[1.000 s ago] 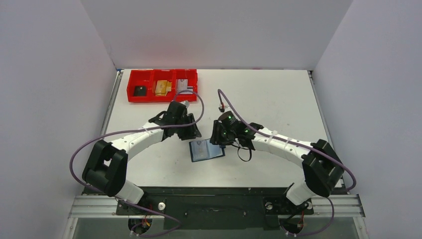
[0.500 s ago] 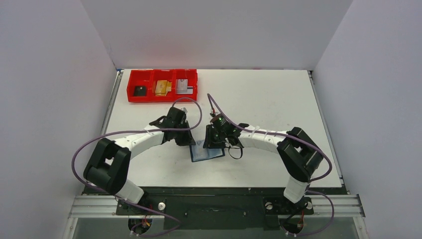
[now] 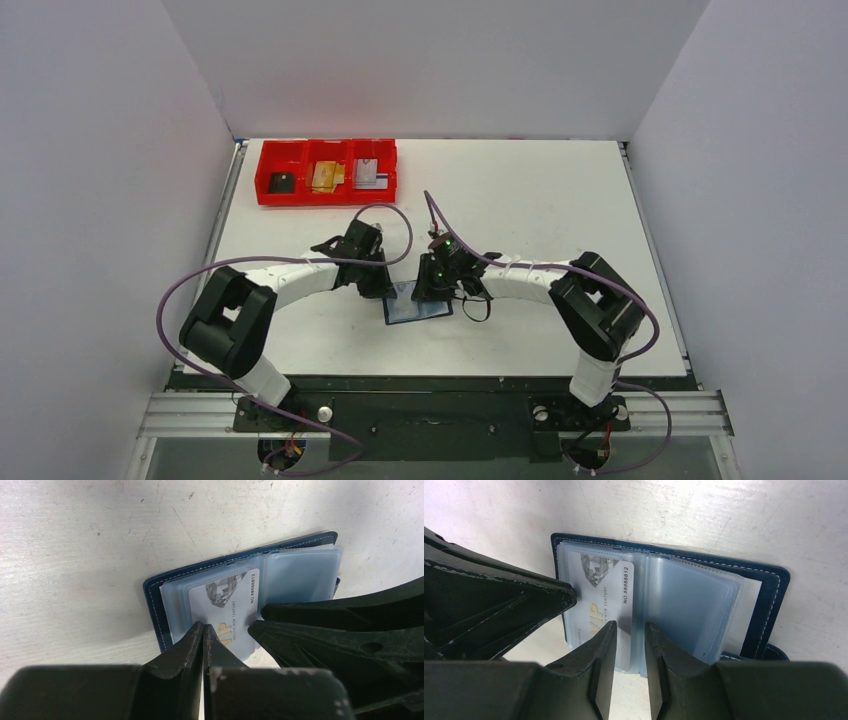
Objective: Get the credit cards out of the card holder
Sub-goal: Remove the credit card from the card holder.
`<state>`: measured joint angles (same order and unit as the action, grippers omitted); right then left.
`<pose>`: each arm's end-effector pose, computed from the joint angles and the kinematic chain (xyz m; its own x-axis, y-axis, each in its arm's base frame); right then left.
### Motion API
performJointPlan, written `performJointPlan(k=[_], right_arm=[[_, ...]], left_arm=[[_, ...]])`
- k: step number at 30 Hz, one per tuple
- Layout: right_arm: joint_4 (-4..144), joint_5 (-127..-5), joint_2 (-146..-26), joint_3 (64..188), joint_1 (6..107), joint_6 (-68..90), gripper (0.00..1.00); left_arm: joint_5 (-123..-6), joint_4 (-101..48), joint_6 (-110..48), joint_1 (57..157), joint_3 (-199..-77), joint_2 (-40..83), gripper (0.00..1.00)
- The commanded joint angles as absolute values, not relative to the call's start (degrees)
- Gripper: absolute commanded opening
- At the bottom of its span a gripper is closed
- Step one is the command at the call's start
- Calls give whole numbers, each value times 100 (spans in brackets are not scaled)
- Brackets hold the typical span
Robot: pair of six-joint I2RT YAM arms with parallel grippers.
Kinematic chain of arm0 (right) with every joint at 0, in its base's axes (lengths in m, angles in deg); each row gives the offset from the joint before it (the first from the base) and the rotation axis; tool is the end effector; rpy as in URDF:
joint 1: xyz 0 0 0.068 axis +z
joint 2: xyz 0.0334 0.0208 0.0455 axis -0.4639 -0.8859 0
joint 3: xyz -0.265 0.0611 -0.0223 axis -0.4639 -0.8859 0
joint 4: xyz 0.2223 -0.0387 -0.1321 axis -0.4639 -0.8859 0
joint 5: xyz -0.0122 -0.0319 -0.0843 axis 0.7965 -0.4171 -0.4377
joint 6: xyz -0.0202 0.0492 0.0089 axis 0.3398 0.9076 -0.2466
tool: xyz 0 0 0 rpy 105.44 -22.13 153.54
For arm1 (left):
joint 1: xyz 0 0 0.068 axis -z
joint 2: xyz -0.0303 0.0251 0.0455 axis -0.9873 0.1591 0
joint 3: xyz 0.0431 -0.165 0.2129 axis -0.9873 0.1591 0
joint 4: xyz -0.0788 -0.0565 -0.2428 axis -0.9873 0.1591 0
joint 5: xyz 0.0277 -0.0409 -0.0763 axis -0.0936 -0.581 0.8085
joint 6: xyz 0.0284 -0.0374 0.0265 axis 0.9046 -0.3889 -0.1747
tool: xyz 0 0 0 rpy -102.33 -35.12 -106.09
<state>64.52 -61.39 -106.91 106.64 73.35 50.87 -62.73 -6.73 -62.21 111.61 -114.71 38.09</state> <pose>0.2436 0.2608 0.1532 -0.9538 0.0422 -0.2975 -0.1420 0.8091 0.5702 0.2568 -0.1599 0.1597 -0.9413 -0.2178 -0.2577 -0.0847 0.8918 -0.4445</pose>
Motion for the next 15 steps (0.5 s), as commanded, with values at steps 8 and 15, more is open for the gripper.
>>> performJointPlan(k=[8,15], right_arm=[[7449,-5673,-10785,10268,7162,5495,21],[7714,-5496,-10893,10169,7117,5622,19]], left_arm=[[-6522,-719,-6293,11256,-11441,4081,0],[-6535,-700,-6355,11331,-11456,4149,0]])
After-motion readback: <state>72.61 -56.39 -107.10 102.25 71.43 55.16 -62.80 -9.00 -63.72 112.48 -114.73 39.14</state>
